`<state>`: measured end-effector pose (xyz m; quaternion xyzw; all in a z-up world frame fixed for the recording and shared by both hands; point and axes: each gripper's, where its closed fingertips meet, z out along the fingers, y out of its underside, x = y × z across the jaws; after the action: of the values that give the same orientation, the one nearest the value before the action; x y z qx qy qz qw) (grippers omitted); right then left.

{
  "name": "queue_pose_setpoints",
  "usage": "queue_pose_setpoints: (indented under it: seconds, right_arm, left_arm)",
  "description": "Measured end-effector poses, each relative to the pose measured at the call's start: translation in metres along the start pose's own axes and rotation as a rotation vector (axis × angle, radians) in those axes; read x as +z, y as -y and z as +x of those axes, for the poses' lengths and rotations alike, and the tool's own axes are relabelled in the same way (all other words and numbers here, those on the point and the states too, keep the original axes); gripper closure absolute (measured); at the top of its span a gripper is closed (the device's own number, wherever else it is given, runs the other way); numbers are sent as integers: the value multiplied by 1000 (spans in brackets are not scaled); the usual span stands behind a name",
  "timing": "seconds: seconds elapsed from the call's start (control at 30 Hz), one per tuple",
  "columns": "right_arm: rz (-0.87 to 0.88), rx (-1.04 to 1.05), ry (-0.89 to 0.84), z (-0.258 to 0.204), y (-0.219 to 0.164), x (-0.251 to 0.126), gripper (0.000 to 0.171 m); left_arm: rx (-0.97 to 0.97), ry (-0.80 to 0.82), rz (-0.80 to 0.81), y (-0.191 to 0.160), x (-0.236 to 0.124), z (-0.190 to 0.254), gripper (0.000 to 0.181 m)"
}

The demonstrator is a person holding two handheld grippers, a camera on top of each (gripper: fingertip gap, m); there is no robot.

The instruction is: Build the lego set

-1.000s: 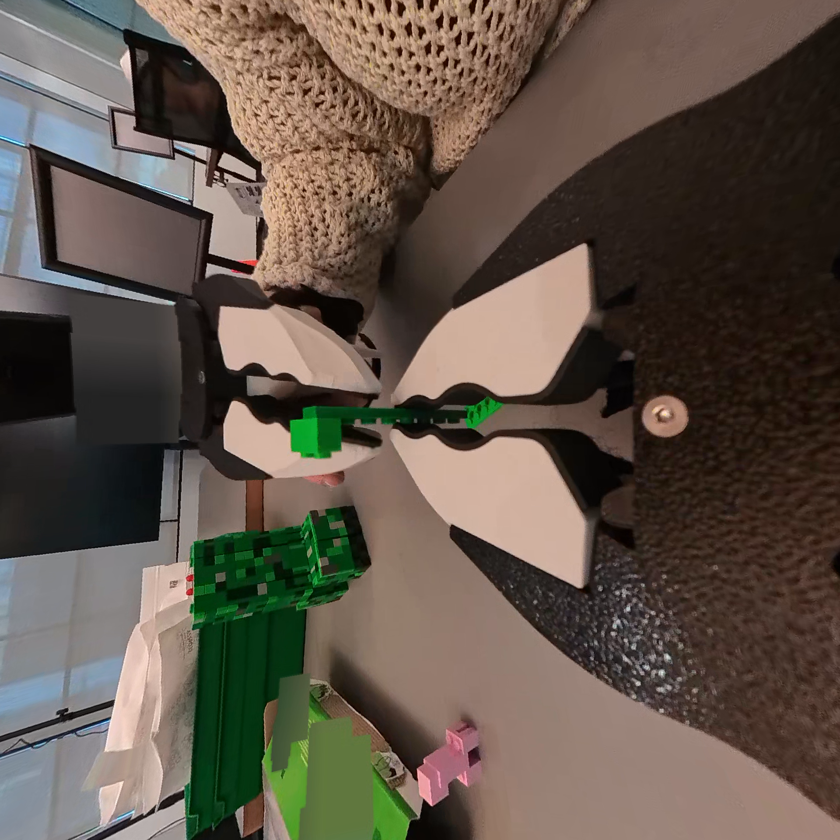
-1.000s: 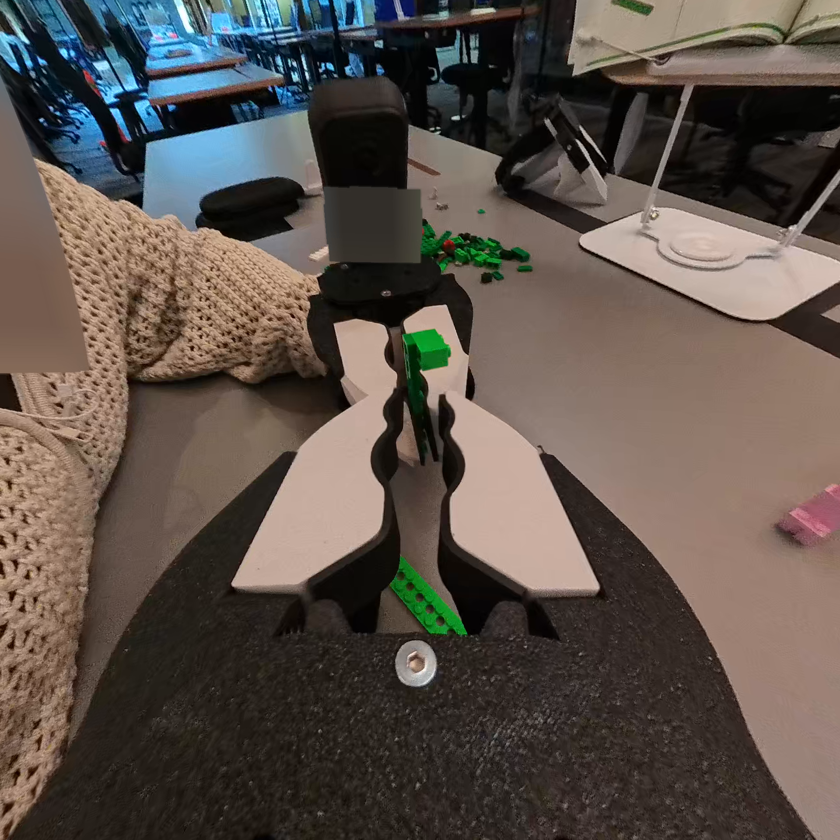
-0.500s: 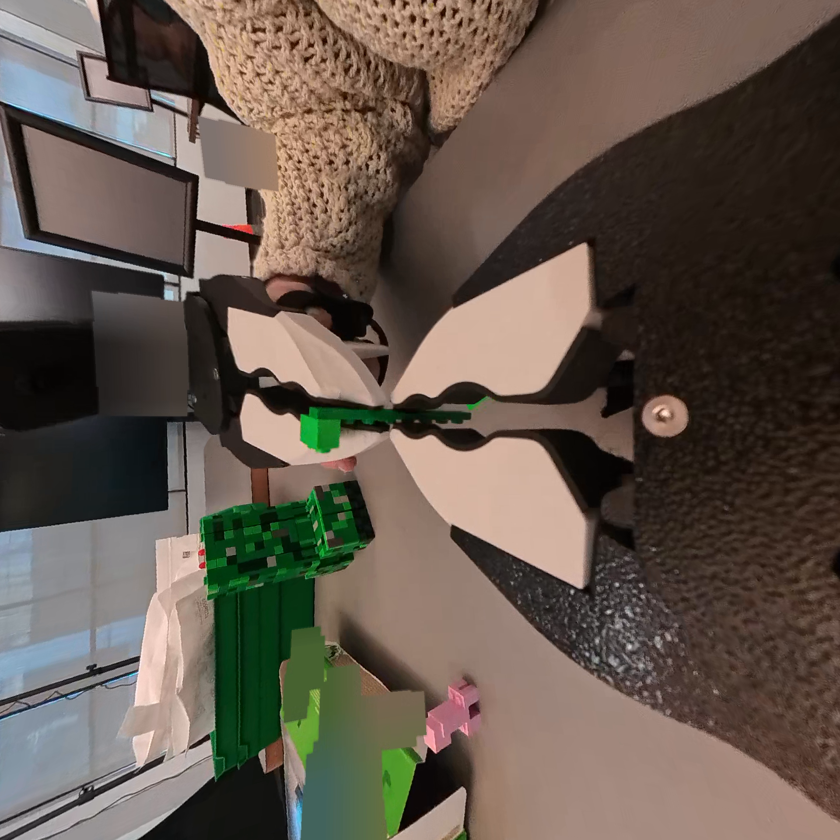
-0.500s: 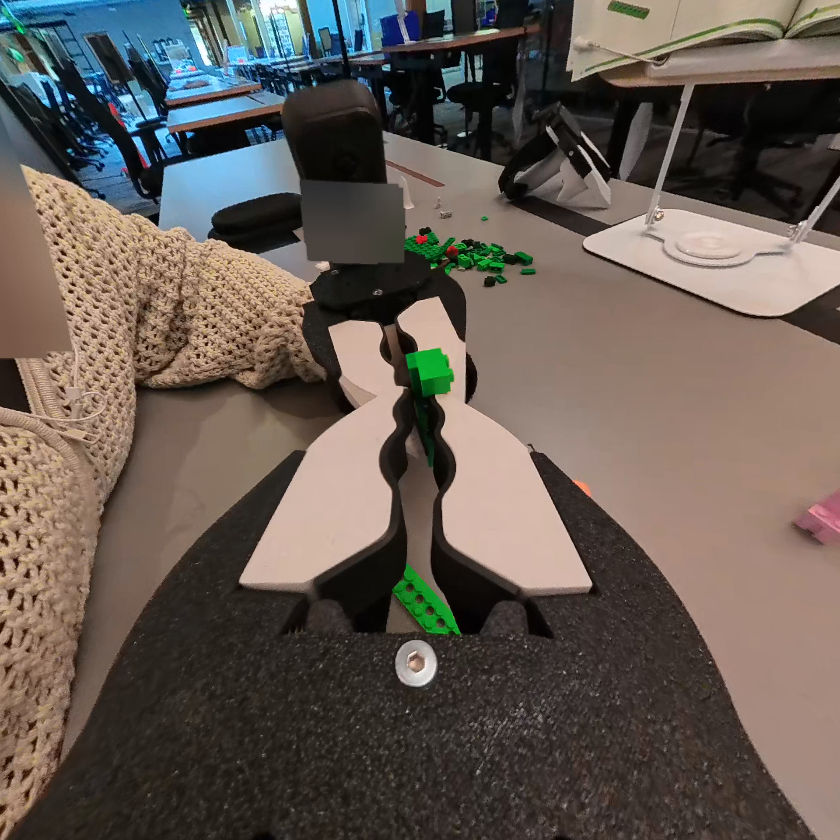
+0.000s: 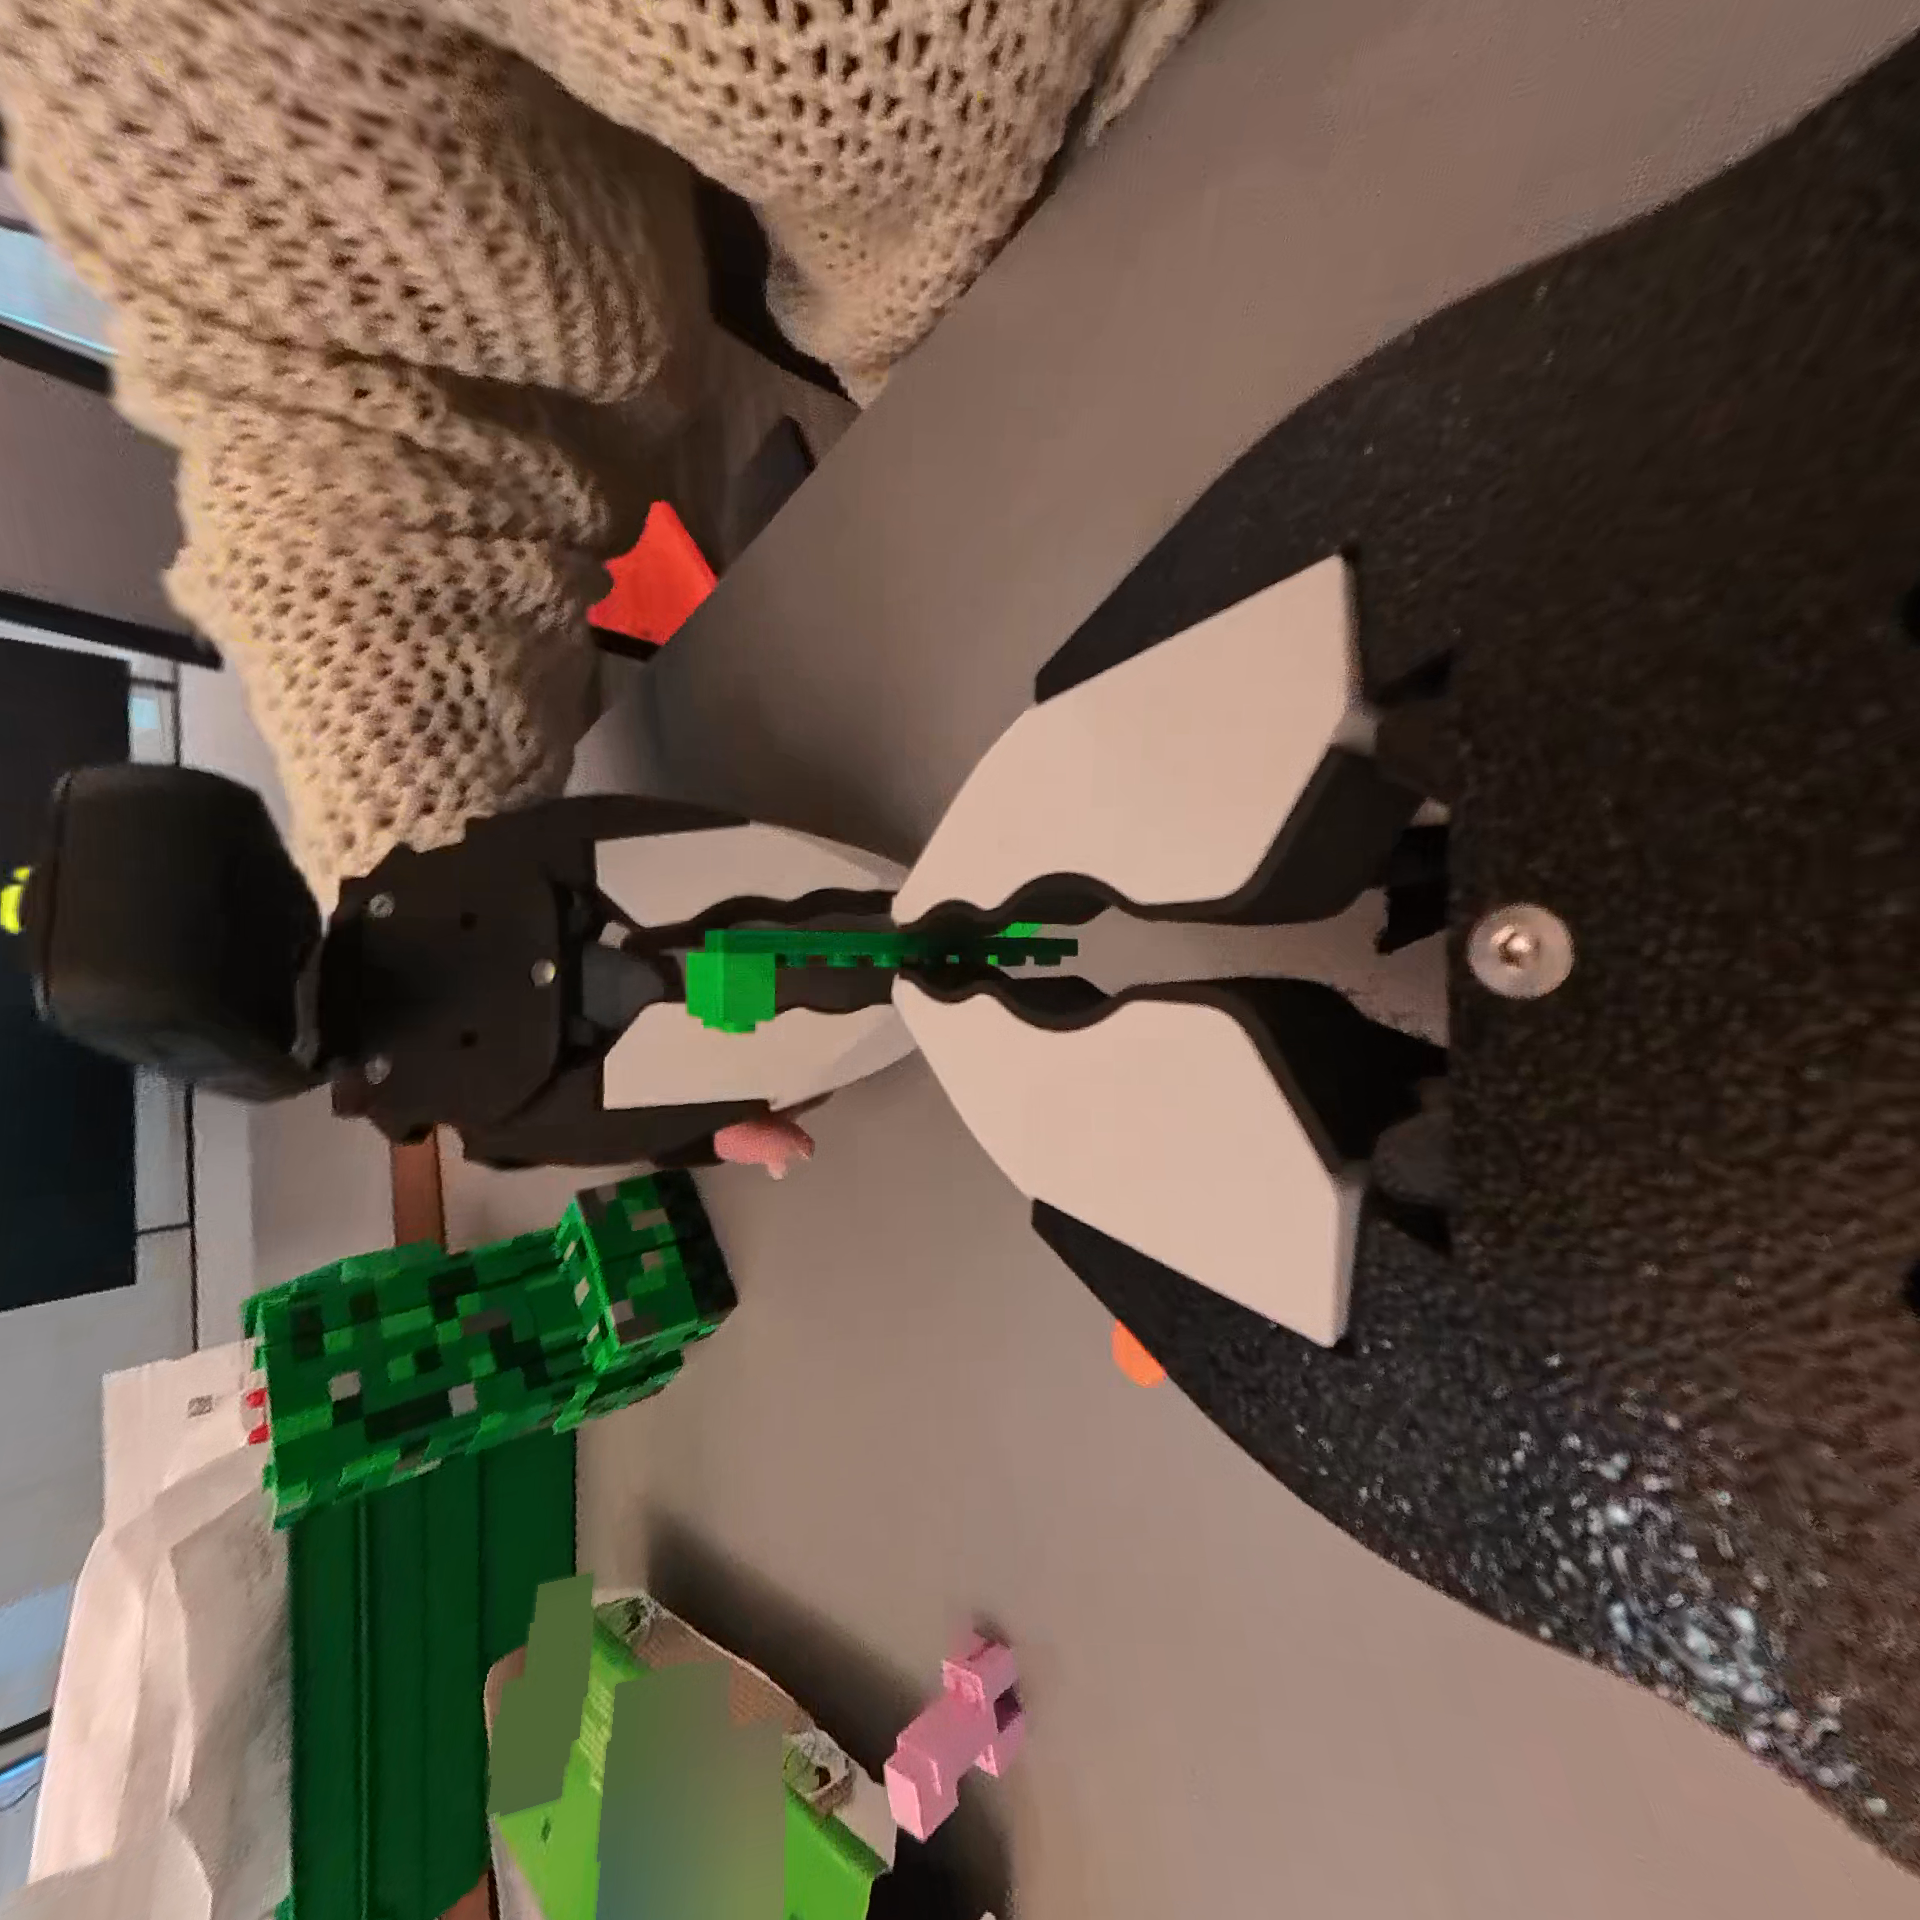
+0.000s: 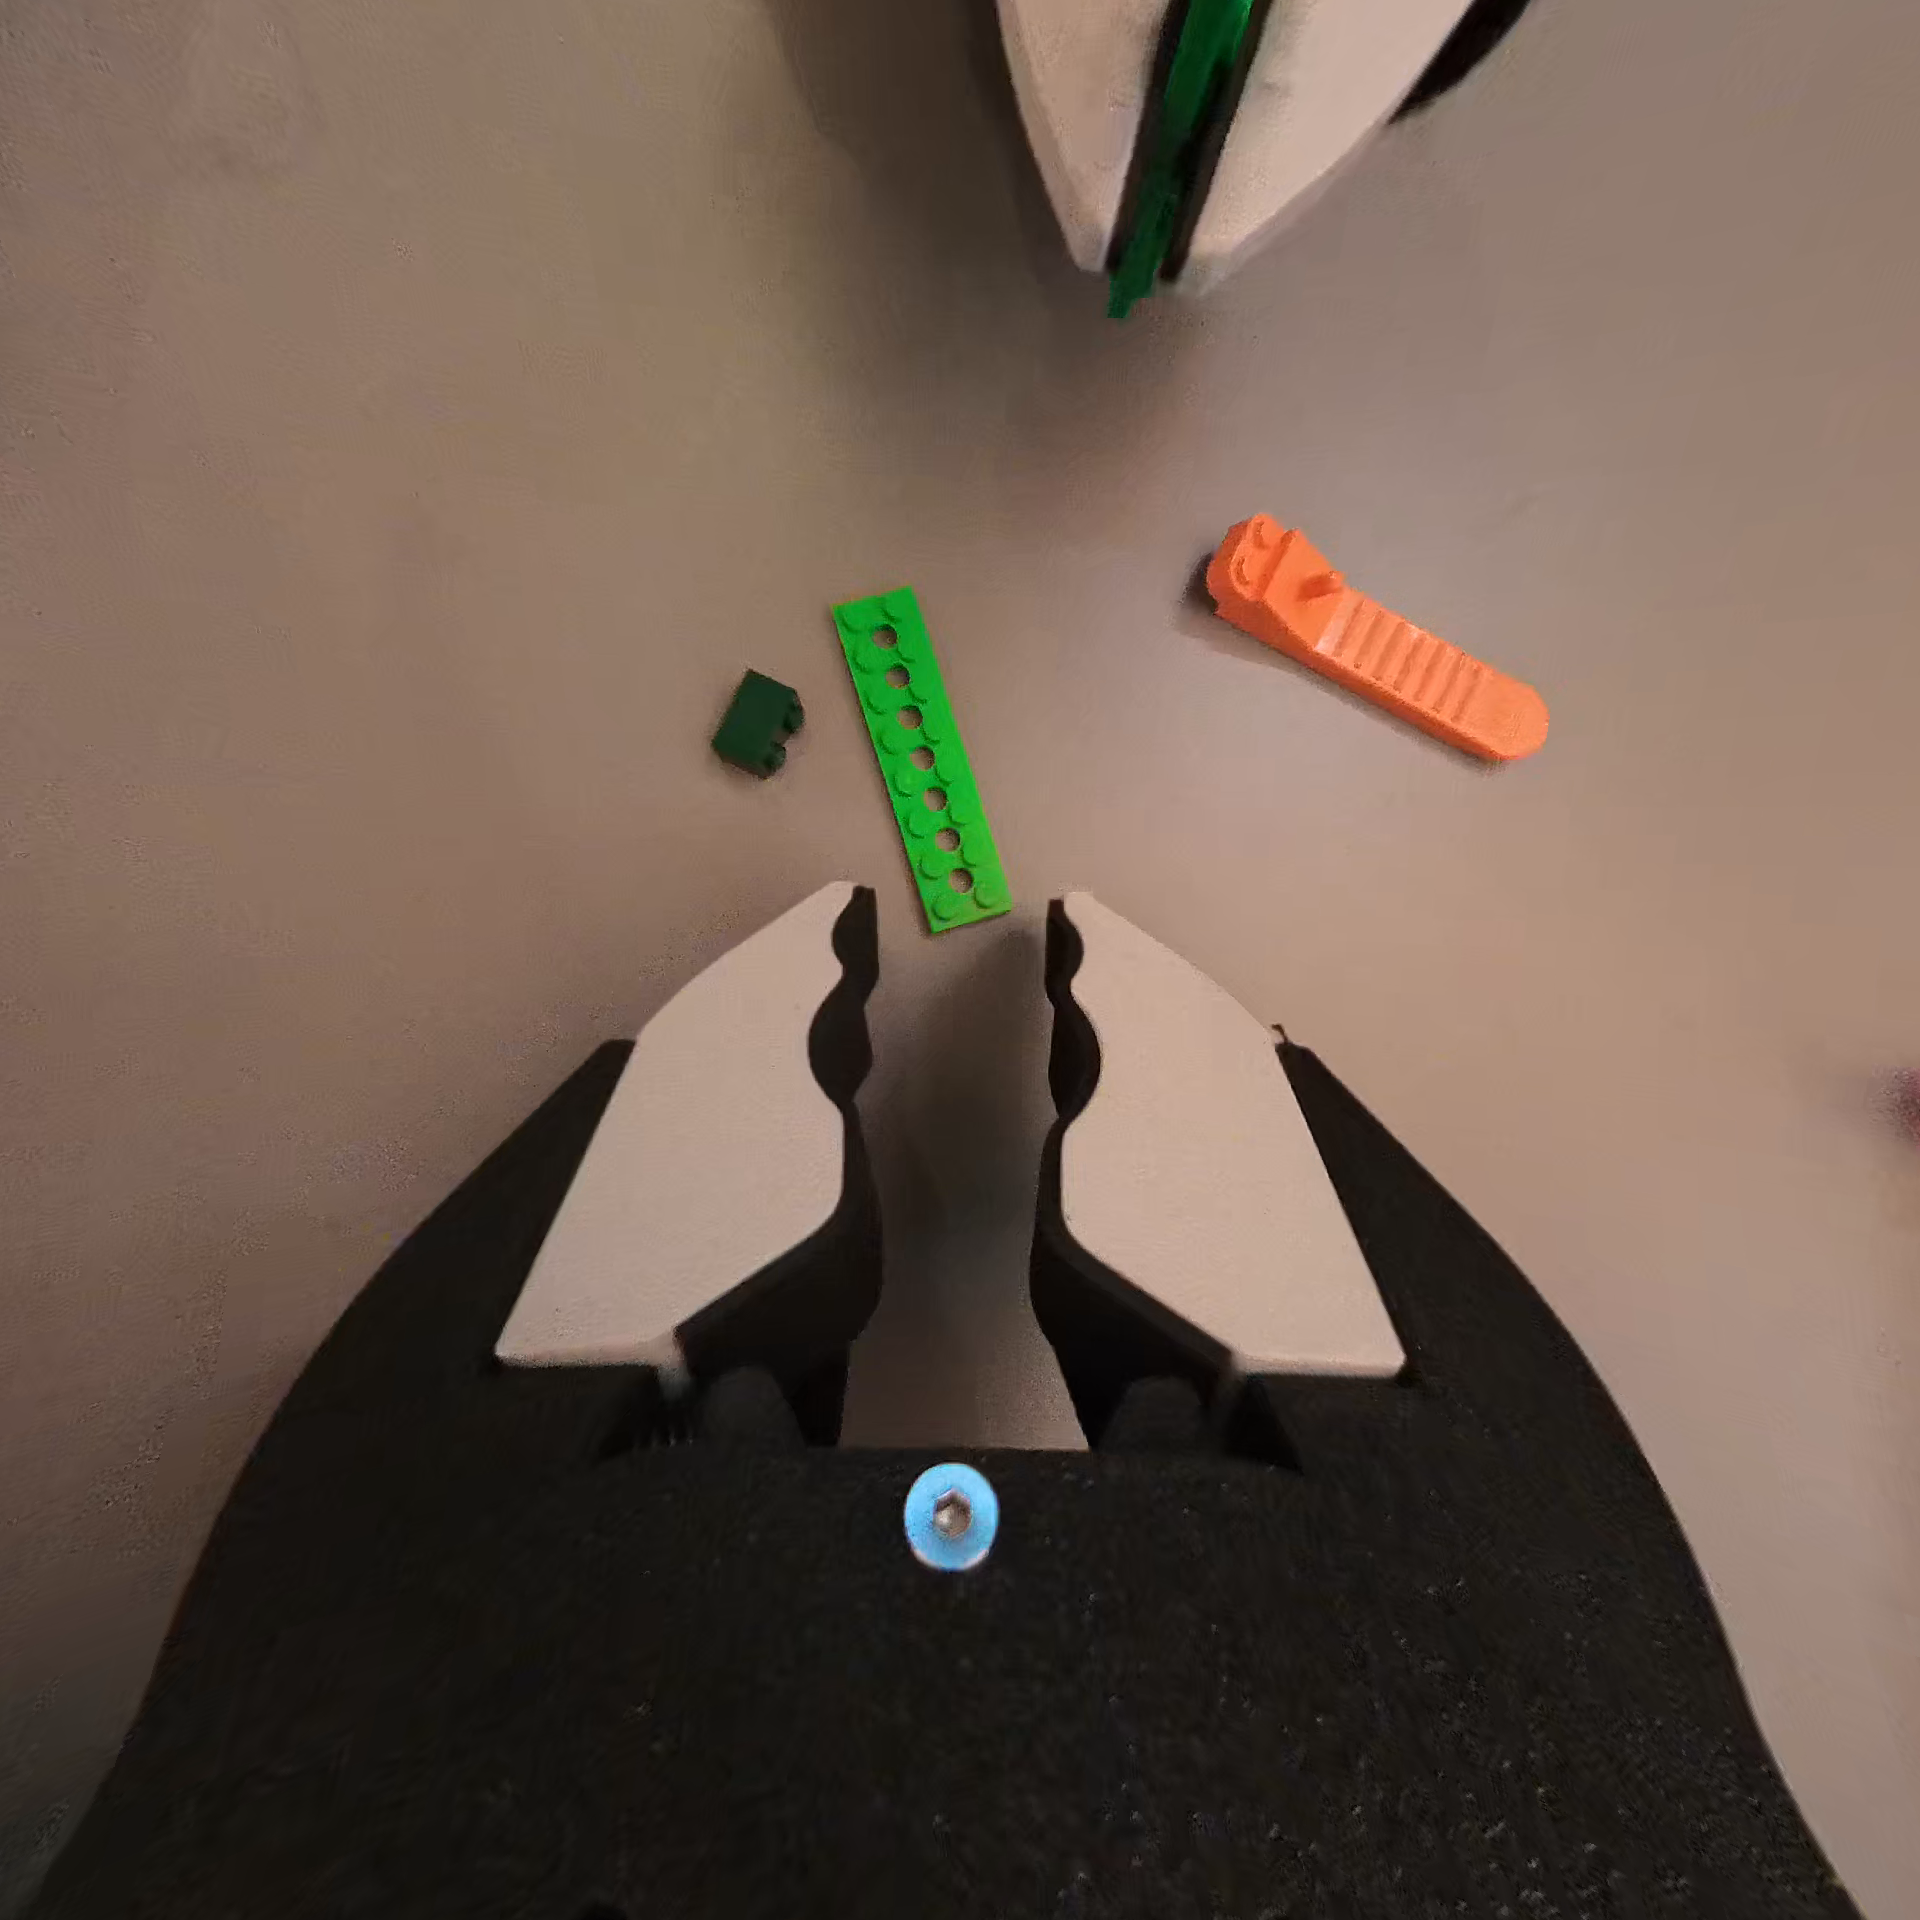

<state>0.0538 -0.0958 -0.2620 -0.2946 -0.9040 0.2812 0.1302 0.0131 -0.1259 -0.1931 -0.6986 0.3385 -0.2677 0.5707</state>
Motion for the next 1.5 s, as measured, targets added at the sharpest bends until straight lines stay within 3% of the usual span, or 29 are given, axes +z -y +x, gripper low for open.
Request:
queue_pose_setpoints:
  seconds: [0.17,0.27,0.43,0.53,0.67,0.83,0.93,1.03,1.13,1.23,1.33,1.5]
  right_arm:
    - [-33,-36,88,-3,0,9,145]
    - [-54,-27,108,-5,2,10,155]
    - [-64,14,97,-3,6,2,155]
    - [-166,8,53,6,0,-18,156]
    - [-432,48,64,17,-12,-60,156]
    - [-1027,265,218,5,-49,-106,156]
    - [-1379,427,301,-11,-64,-118,156]
    - [-1528,455,394,-20,-62,-108,155]
    - [-1533,432,398,-14,-55,-93,156]
    - [-1331,496,383,-6,-40,-57,156]
    - [-1196,437,252,16,-41,-39,150]
    - [-688,449,180,22,-15,-37,131]
  left_arm:
    - [3,1,-38,-8,-5,6,177]
    - [23,-98,-114,-17,-6,25,177]
    - [86,-26,-201,-31,-1,25,177]
    - [96,61,-190,-30,-2,13,177]
    - [97,237,-112,-20,-13,-15,177]
    - [149,494,29,1,-41,-47,177]
    - [179,616,102,12,-60,-60,177]
    - [179,711,177,22,-79,-70,177]
    - [164,760,223,26,-93,-77,177]
    - [158,761,223,24,-95,-80,177]
    - [173,746,213,24,-91,-77,177]
    - [202,654,207,25,-76,-63,177]
